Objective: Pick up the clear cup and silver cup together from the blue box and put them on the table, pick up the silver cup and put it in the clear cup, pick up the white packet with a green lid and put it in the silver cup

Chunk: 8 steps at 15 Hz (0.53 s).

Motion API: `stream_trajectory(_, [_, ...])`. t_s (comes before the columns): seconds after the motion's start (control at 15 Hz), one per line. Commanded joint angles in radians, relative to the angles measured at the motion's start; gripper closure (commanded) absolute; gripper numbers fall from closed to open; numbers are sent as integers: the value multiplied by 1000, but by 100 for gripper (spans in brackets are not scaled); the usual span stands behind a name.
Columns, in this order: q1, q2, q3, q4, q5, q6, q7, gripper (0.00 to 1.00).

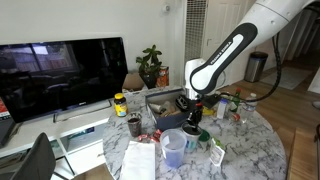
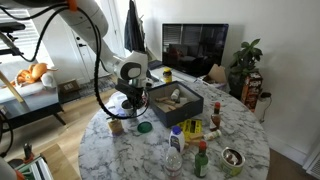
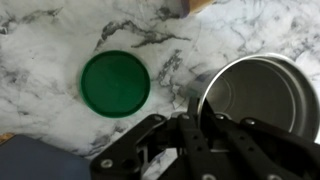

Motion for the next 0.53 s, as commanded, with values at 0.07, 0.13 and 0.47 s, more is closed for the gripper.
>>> stream_trajectory(0.07, [15, -84, -14, -26, -47, -37, 36, 99])
stream_trajectory(0.13, [29, -118, -27, -34, -74, -52, 65, 99])
stream_trajectory(0.47, [77, -310, -55, -51, -172, -131, 320, 99])
